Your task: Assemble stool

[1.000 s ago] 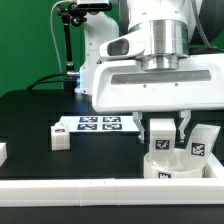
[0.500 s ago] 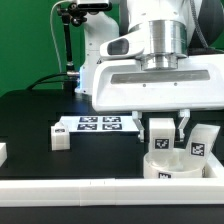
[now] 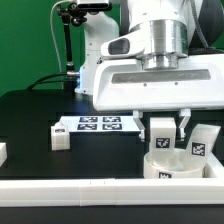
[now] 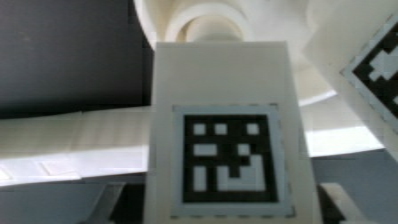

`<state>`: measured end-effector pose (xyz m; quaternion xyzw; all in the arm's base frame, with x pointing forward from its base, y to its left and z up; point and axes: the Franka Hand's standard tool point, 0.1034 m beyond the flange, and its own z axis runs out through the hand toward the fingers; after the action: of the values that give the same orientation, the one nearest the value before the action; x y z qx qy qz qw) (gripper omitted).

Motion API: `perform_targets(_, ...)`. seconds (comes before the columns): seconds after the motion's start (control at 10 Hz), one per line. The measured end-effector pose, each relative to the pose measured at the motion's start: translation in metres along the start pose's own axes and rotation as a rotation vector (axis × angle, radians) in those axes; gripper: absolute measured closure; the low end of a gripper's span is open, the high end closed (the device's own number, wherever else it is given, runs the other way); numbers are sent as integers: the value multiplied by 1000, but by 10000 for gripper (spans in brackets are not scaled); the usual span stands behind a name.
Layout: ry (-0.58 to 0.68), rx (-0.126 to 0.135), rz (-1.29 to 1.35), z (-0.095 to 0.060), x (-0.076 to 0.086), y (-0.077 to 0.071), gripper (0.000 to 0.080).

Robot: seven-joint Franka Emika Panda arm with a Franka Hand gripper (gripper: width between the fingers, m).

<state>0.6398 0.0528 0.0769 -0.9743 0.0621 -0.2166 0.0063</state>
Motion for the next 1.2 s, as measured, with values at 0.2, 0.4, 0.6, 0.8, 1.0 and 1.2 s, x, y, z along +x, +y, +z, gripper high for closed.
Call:
perform_targets(0.2, 15, -1, -2, 0, -1, 0, 463)
perform_targets(0.4, 19, -2, -3, 0, -1, 1, 463)
perform_targets(0.6, 19, -2, -3, 0, -1, 1, 463)
perform_targets(0.8, 19, -2, -3, 0, -1, 1, 463)
perform_targets(1.0, 22, 0, -5, -1, -1, -1, 463)
perform_targets(1.2, 23, 0, -6, -2, -2, -2, 463)
